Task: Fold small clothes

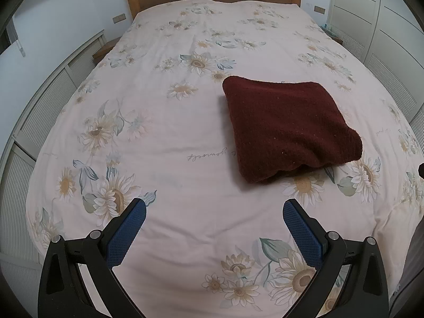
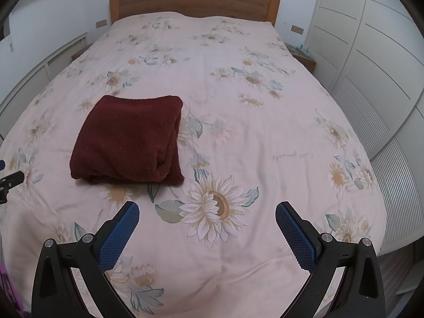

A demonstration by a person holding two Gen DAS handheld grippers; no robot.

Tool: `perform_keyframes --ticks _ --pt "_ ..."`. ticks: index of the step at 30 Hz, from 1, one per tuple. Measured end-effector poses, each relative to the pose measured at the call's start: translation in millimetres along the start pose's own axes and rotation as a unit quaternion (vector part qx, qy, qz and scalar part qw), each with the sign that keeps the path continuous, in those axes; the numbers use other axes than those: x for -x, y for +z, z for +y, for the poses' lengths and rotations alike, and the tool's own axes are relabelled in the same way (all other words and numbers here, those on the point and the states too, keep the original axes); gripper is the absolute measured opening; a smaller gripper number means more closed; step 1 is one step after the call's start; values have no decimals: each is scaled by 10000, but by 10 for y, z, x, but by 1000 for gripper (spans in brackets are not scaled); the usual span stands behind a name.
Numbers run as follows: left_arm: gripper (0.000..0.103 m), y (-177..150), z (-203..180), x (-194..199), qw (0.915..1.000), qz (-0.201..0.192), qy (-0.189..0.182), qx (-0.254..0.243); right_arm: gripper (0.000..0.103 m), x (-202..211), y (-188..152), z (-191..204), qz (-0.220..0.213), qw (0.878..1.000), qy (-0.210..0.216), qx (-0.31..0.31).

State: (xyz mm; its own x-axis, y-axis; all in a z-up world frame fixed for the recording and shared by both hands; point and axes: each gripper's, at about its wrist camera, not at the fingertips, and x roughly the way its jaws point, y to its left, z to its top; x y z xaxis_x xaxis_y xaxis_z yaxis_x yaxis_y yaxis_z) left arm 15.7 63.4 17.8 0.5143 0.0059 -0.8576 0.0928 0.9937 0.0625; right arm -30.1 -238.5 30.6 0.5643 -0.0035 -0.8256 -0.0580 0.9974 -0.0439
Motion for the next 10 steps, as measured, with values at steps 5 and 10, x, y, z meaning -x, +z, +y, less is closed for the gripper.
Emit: perform_keyframes --ticks 5,10 --pt "102 -3 -8 -5 10000 9 -2 -13 103 -23 -11 -2 32 10000 9 -12" --pt "102 -17 -15 -17 10000 31 -32 -84 103 -62 -31 -4 85 10000 7 -19"
